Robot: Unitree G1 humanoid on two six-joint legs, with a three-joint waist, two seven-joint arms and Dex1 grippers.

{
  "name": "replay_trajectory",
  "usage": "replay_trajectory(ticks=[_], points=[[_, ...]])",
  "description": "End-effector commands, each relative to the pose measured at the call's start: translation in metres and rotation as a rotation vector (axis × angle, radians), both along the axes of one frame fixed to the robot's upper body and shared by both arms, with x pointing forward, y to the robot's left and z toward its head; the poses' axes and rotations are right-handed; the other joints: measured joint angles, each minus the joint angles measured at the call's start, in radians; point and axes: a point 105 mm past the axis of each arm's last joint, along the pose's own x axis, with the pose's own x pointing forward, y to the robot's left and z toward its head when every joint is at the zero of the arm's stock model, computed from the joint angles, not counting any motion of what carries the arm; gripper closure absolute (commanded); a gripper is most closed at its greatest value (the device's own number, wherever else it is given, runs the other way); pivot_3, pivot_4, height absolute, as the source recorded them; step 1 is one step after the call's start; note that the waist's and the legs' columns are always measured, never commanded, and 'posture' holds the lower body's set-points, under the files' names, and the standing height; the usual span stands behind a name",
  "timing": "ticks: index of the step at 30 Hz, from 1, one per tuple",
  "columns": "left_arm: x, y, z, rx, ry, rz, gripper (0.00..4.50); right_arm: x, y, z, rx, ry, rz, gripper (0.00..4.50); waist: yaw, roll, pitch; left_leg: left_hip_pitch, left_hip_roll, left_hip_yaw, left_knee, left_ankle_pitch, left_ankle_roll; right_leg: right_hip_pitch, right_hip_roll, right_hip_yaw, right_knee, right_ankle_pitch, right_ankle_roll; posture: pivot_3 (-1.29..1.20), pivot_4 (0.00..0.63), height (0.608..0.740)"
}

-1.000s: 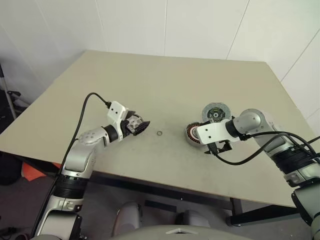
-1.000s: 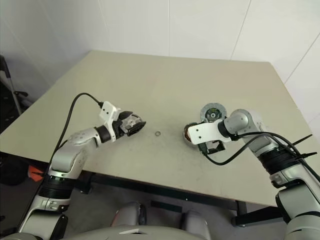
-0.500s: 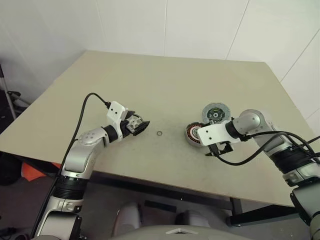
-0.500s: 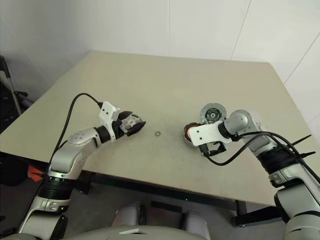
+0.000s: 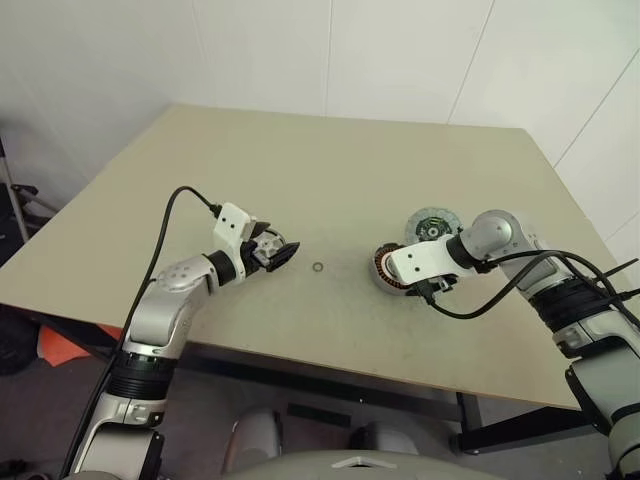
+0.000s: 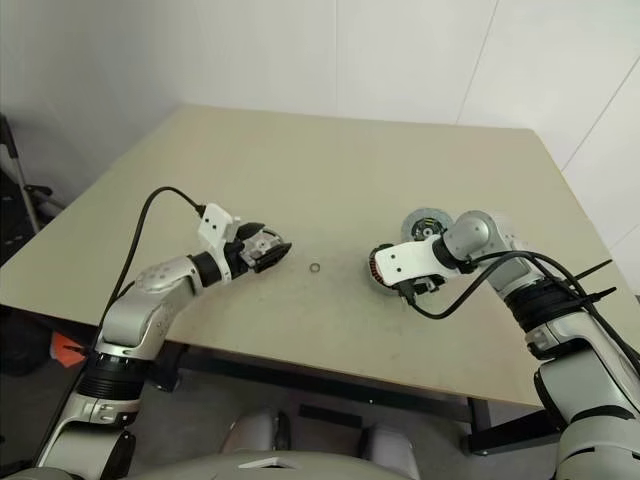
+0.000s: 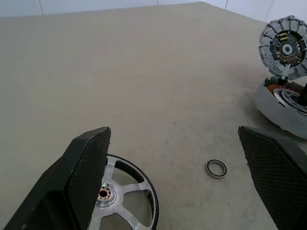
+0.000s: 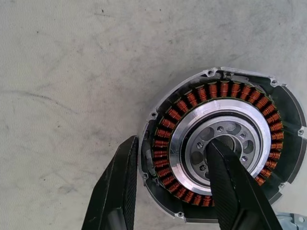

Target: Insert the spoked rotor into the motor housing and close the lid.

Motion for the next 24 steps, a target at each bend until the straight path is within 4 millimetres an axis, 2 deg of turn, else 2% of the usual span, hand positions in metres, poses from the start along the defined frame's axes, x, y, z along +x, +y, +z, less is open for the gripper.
replay_trajectory(ticks=[1,10,16,20,24], points=[[0.0,0.0,0.016,-0.008,-0.064,0.001,0.0,0.009,0.007,0.005,0.013,-0.045,-0.005,2.52,-0.003,0.0,0.0,0.0,0.0,0.0,0.0,0.0,0.0,0.0,0.0,0.0,0.0,0.0,0.0,0.0,0.0,0.74],[0.001,0.001,0.017,-0.003,-0.067,0.001,0.0,0.019,0.041,0.023,0.074,-0.122,0.058,2.52,-0.037,0.0,0.0,0.001,0.003,0.001,0.0,0.001,-0.002,-0.002,0.001,0.0,0.001,0.001,-0.002,0.0,0.0,0.74],[0.0,0.001,0.016,0.0,-0.065,0.003,0.0,0.028,0.064,0.039,0.11,-0.17,0.1,2.52,-0.042,0.0,0.0,-0.011,0.003,0.001,-0.001,0.002,-0.002,-0.014,0.001,-0.001,0.002,0.002,-0.003,0.0,0.0,0.74],[-0.001,0.0,0.015,-0.001,-0.064,0.003,0.0,0.032,0.069,0.041,0.107,-0.174,0.111,2.52,-0.024,0.0,0.0,-0.023,0.003,0.0,0.003,0.002,0.004,-0.022,0.001,-0.005,0.002,0.002,-0.003,0.0,0.0,0.74],[-0.001,0.0,0.015,-0.002,-0.063,0.006,0.0,0.037,0.072,0.035,0.088,-0.169,0.113,2.52,-0.01,0.0,0.0,-0.026,0.004,0.0,0.004,0.001,0.006,-0.022,0.0,-0.006,0.001,0.002,-0.003,0.0,0.0,0.74]])
